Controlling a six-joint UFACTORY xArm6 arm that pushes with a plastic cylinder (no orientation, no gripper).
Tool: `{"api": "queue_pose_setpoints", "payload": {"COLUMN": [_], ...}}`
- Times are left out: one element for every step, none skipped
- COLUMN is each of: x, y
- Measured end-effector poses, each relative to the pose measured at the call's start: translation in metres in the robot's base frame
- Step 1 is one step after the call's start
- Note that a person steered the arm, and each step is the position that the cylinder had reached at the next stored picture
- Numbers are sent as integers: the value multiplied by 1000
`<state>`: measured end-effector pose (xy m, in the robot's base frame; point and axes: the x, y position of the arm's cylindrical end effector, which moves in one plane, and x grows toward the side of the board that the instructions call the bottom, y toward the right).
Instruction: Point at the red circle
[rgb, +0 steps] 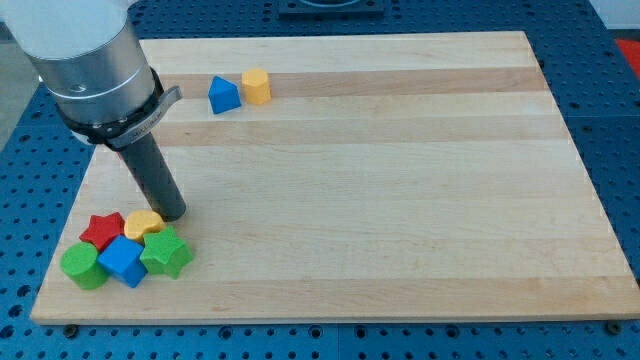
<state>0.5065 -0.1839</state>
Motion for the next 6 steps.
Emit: {"api": "queue_pose_setpoints", "payload": {"x": [-12,-59,-117,-157,-170,-138], "y": [12,31,23,-9,-47,-91]}}
